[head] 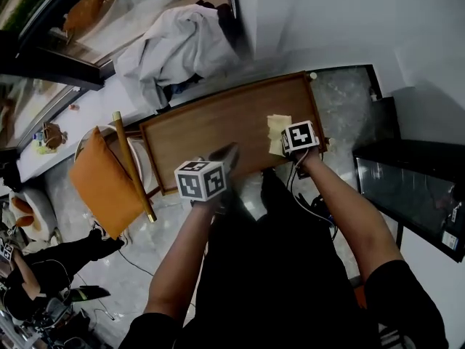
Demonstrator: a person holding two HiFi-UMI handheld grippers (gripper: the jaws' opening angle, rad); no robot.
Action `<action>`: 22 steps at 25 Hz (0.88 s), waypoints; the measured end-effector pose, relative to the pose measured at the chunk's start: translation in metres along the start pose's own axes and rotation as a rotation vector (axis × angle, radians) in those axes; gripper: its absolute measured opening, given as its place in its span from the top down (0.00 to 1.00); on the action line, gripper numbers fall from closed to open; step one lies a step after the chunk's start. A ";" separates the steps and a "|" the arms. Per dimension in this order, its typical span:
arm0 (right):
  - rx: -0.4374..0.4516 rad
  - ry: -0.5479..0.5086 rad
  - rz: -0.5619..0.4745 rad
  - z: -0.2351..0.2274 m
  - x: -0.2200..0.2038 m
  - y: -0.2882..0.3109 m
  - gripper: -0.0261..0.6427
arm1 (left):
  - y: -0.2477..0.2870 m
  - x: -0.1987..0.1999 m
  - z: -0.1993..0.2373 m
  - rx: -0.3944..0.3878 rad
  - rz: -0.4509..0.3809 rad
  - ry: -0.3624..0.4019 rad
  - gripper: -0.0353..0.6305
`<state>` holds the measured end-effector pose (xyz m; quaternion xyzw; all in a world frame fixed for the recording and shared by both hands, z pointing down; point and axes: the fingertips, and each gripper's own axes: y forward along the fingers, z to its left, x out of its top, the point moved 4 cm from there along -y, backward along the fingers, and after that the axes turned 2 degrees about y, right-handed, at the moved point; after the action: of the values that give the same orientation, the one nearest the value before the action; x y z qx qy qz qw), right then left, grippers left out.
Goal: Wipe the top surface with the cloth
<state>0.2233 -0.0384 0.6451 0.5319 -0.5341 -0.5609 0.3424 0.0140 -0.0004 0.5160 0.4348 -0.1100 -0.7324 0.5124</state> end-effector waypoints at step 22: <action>-0.271 0.032 -0.144 -0.056 0.016 -0.064 0.91 | 0.022 0.022 -0.015 -0.050 -0.025 0.006 0.93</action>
<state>0.2856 -0.0540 0.5879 0.5266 -0.4085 -0.6424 0.3783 0.0376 -0.0241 0.5089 0.4255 -0.0849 -0.7398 0.5143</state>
